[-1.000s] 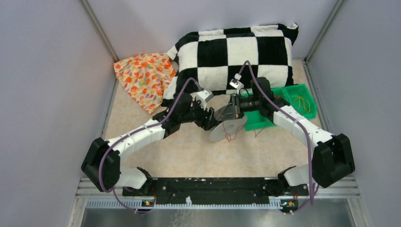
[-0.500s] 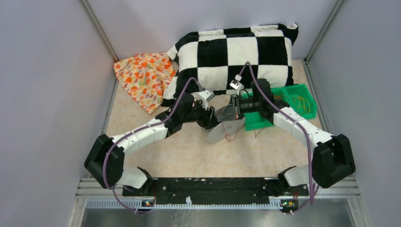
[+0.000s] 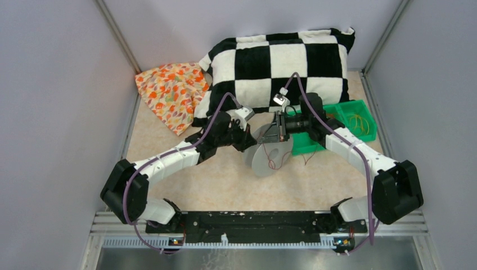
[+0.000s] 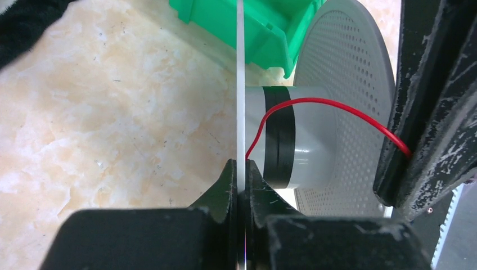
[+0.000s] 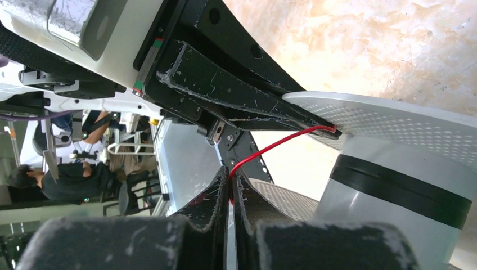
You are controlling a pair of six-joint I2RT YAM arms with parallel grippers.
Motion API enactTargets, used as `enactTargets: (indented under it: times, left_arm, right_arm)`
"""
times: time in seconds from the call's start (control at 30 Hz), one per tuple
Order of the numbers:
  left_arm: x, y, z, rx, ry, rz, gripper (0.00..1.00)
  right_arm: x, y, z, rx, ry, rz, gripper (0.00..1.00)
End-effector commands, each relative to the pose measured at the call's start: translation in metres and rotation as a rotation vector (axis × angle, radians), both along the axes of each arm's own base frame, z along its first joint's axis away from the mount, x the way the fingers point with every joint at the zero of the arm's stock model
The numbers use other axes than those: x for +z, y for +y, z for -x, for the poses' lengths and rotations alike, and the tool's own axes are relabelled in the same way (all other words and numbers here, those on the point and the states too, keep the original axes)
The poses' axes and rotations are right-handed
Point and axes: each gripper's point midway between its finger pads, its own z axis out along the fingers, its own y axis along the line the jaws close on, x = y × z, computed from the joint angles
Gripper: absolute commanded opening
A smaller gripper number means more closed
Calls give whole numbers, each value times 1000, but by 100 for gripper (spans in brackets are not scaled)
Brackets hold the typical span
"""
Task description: Wrap the cables
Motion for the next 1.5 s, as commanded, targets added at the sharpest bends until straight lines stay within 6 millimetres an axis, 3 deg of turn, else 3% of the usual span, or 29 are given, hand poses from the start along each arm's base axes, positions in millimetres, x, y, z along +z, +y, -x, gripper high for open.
enactTargets:
  times: [0.0, 0.1, 0.17, 0.2, 0.43, 0.6, 0.73, 0.8, 0.93, 1.13, 1.3, 1.47]
  left_arm:
    - [19, -6, -6, 8, -40, 49, 0]
    - [21, -3, -9, 35, -34, 43, 0]
    - [22, 1, -13, 74, -31, 30, 0]
    - [24, 5, -17, 105, -32, 22, 0]
    - [49, 21, -26, 208, -46, 2, 0]
    - [87, 45, -38, 328, -127, 34, 0]
    - [125, 72, -42, 392, -134, -28, 0]
    - [141, 88, -47, 458, -137, -68, 0]
    - [172, 102, -42, 482, -166, -73, 0]
    - [214, 121, -38, 502, -142, -87, 0]
    - [252, 113, -34, 470, -150, 8, 0]
    - [269, 110, -31, 461, -159, 56, 0]
  right_arm:
    - [8, -1, 2, -8, -42, 5, 23]
    - [13, -8, 0, -43, -59, 45, 72]
    - [21, -16, -1, -68, -83, 75, 94]
    - [23, -22, 1, -82, -82, 101, 98]
    - [40, -67, -15, -261, -175, 313, 99]
    - [43, -105, -31, -444, -253, 436, 97]
    - [40, -141, -42, -635, -354, 531, 92]
    - [36, -149, -45, -687, -394, 533, 93]
    - [19, -151, -49, -718, -412, 526, 86]
    - [-13, -166, -58, -707, -374, 688, 83]
    - [-6, -136, -54, -574, -486, 555, 83]
    - [16, -111, -54, -545, -677, 398, 84]
